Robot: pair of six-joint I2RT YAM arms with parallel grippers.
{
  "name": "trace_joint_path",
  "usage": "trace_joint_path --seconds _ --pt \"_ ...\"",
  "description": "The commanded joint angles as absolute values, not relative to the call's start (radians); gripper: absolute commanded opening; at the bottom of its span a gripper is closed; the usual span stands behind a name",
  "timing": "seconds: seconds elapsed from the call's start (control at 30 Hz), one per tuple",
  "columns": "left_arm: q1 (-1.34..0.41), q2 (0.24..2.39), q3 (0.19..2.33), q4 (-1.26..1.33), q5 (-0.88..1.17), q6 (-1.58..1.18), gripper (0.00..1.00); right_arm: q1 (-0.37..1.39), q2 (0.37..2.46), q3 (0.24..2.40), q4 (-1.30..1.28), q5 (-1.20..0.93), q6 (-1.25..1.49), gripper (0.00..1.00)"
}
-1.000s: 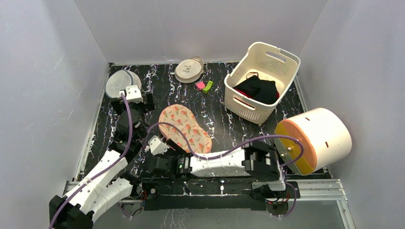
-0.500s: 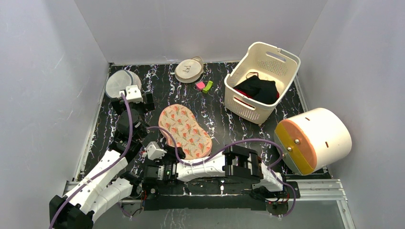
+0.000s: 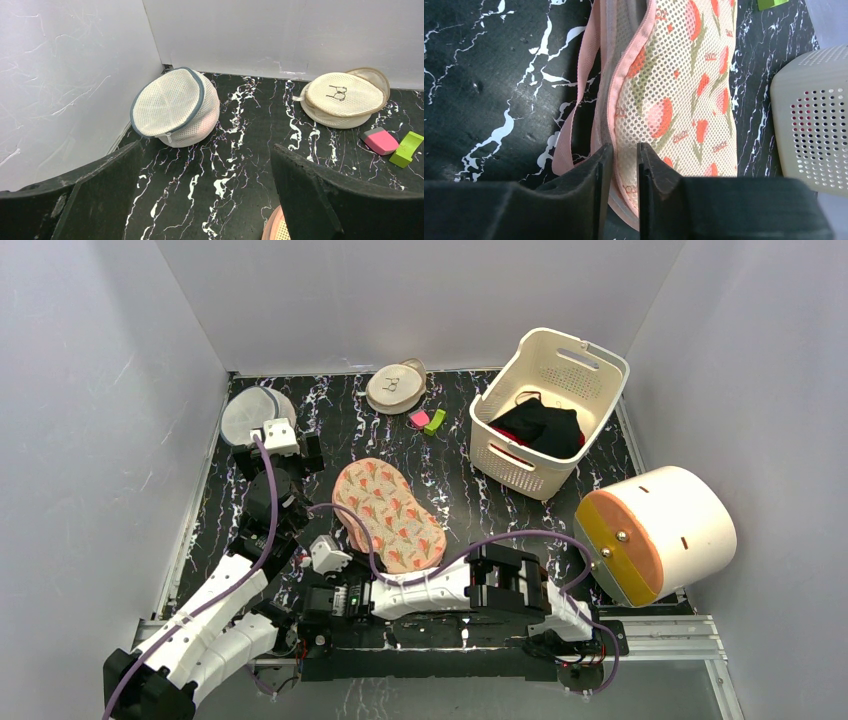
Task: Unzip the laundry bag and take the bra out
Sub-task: Open the laundry bag at the center of the board.
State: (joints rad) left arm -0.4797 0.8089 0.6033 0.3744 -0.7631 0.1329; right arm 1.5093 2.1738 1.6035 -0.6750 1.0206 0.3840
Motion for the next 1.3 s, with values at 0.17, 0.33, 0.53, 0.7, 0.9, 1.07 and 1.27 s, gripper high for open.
trace_joint_path --seconds 0.17,0.33,0.53,0.7,0.9,1.07,1.27 --pt "-0.476 0.798 0.602 0.396 -0.768 0.125 0.98 1.491 1.937 1.436 -0.452 0.974 0.387 0.01" --pt "-0.476 0.805 0.605 0.397 -0.770 0.128 0.98 1.419 1.731 1.244 -0.203 0.760 0.387 0.00" --pt "-0.474 0.802 0.602 0.396 -0.769 0.124 0.98 1.158 1.520 1.004 0.054 0.199 0.575 0.00" --pt "-0.474 0.804 0.604 0.393 -0.766 0.122 0.98 0.971 1.413 0.881 0.156 -0.018 0.727 0.00" --pt "-0.474 0.803 0.605 0.391 -0.764 0.121 0.98 0.854 1.352 0.869 0.089 -0.022 0.770 0.00" --pt "-0.474 0.805 0.604 0.391 -0.764 0.120 0.98 0.833 1.351 0.944 -0.069 0.095 0.728 0.00" --pt "-0.474 0.806 0.607 0.389 -0.761 0.119 0.98 0.809 1.352 0.981 -0.210 0.303 0.666 0.00"
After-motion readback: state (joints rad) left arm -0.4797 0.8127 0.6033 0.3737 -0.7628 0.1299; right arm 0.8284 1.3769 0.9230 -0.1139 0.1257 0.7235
